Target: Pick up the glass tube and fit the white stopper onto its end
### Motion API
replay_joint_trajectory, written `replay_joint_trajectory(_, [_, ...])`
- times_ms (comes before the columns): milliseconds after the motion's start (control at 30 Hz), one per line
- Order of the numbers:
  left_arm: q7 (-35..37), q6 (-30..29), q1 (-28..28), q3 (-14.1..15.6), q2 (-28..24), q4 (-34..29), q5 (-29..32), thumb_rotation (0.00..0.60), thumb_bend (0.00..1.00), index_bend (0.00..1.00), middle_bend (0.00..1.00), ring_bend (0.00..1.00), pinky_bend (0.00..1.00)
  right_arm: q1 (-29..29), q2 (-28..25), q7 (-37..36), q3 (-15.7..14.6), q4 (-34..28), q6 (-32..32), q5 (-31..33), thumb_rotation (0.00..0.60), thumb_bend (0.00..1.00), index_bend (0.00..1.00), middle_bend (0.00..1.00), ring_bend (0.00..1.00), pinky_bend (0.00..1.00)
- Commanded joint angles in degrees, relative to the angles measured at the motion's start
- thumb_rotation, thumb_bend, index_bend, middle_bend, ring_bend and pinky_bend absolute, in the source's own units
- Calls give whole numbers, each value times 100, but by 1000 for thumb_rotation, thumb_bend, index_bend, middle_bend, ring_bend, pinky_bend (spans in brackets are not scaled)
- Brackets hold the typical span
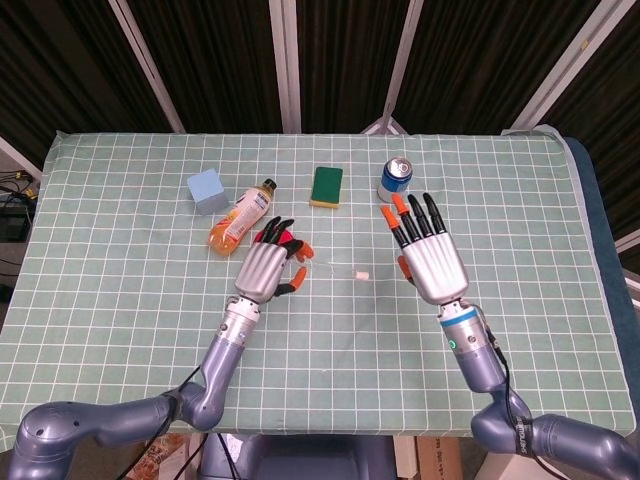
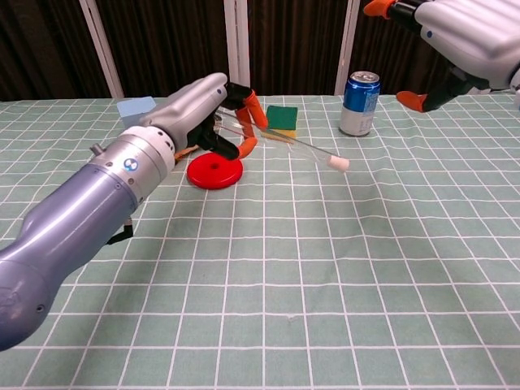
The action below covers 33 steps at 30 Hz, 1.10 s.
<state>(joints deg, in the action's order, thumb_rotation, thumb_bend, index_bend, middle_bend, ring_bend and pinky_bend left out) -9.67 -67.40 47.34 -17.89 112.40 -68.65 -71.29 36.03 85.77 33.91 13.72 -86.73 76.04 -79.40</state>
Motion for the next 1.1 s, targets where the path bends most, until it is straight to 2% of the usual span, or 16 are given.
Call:
replay_joint_trajectory(33, [-10, 73, -140, 245, -141, 4, -93, 600, 674, 486, 515, 105, 0, -46, -33, -57, 19, 16, 23, 60, 600, 386, 0, 0, 0, 0])
replay_joint_trajectory(267, [47, 134, -359, 554, -196, 124, -170, 600, 674, 486, 515, 105, 0, -124, -119, -161, 28, 19, 49, 115, 600, 386, 0, 0, 0, 0])
replay_joint_trajectory(700, [131, 103, -590, 805, -295, 134, -373, 600, 665, 467, 486, 105, 0, -211, -165, -220, 4, -28, 83, 149, 600, 386, 0, 0, 0, 0])
replay_joint_trajectory(767, [110, 90, -660, 867, -366, 83, -389, 600, 644, 459, 471, 105, 0, -224, -165, -228, -11, -33, 88, 138, 600, 386, 0, 0, 0, 0])
replay_joint_trajectory(900, [-56, 122, -799, 960, -547, -59, -333, 600, 525, 423, 419, 104, 0, -256, -167, -239, -34, -53, 101, 136, 600, 385, 0, 0, 0, 0])
replay_joint_trajectory(1100, [-543, 74, -1024, 983, -821, -452, -84, 600, 408, 347, 343, 95, 0, -317, -193, -225, -61, -126, 129, 156, 600, 386, 0, 0, 0, 0])
